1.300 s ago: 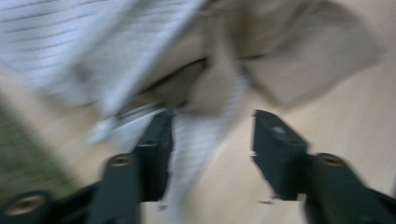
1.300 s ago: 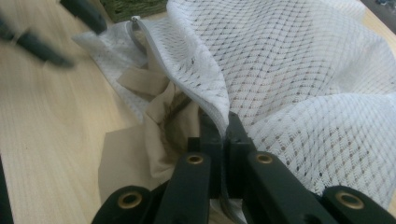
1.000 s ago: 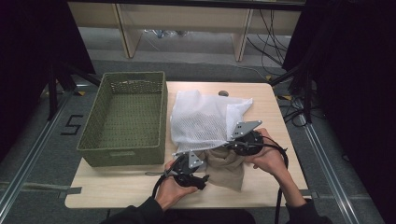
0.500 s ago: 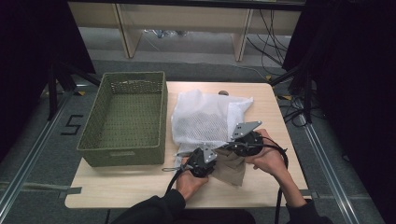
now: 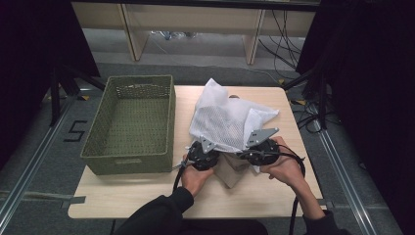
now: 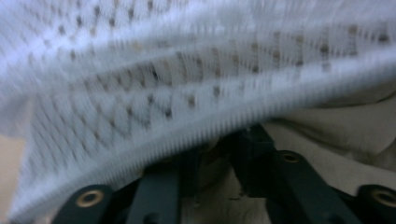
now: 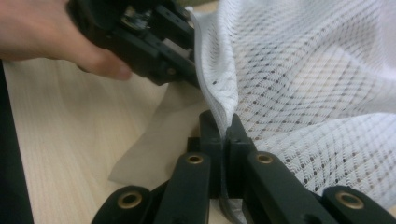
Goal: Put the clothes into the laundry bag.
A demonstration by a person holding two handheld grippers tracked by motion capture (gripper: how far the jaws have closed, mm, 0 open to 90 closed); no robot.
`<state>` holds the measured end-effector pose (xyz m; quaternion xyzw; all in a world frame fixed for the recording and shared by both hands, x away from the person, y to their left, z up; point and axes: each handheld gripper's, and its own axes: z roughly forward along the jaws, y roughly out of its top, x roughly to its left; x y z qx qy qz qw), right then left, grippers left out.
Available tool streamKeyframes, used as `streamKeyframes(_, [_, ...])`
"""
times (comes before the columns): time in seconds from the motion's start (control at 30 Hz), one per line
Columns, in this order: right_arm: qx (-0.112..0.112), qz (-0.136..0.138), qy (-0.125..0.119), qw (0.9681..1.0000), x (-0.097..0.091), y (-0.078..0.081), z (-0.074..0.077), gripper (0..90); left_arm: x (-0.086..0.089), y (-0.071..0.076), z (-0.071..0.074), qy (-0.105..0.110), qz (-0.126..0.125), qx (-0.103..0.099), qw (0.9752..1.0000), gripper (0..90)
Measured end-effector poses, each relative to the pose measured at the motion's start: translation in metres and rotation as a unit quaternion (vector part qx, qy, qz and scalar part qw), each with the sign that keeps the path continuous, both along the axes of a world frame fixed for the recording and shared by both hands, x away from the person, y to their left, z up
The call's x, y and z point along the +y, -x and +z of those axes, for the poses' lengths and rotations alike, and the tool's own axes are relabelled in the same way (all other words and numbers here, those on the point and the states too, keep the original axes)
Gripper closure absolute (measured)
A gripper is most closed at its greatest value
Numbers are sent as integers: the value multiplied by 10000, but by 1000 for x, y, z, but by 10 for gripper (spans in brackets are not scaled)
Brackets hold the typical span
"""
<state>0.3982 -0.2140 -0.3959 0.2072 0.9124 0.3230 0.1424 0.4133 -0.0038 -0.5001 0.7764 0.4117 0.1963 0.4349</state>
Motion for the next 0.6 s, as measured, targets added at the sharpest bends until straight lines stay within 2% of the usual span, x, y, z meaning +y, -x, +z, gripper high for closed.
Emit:
streamKeyframes(0.07, [29,2,16,10000,-1,-2,-2,900,4,7,1,15,39,132,9999,542])
streamKeyframes(0.17, [1,45,17,10000,-1,-3,-2,900,13,22,9,-89,-180,202,9996,404])
streamKeyframes(0.23, [-15,21,4,10000,-2,-3,-1,900,16,36,13,-45,-274,248,9993,340])
streamKeyframes(0.27, [-18,42,0,10000,-3,-4,-1,900,18,44,14,-60,-380,335,9987,316])
streamKeyframes(0.3, [-4,-62,1,10000,-3,-4,-1,900,17,52,14,-31,-488,384,9981,288])
streamKeyframes(0.33, [7,-47,4,10000,-3,-4,-1,900,15,58,12,-84,-684,459,9966,268])
streamKeyframes(0.37, [23,-45,1,10000,-2,-4,-2,900,11,64,9,-67,-775,547,9955,257])
streamKeyframes(0.4, [-4,-42,13,10000,-2,-5,-2,900,6,68,4,-65,-836,584,9948,235])
streamKeyframes(0.43, [-34,-5,35,10000,0,-5,-2,900,0,70,1,-93,-942,712,9930,215])
streamKeyframes(0.47, [9,5,15,10000,0,-3,-2,900,-7,71,-3,-149,-1016,758,9918,214])
streamKeyframes(0.5, [-8,-4,25,10000,1,-3,-1,900,-13,71,-6,-163,-1045,751,9916,215])
streamKeyframes(0.6, [-59,8,14,10000,0,-3,0,900,-30,63,-13,-361,-929,432,9941,220])
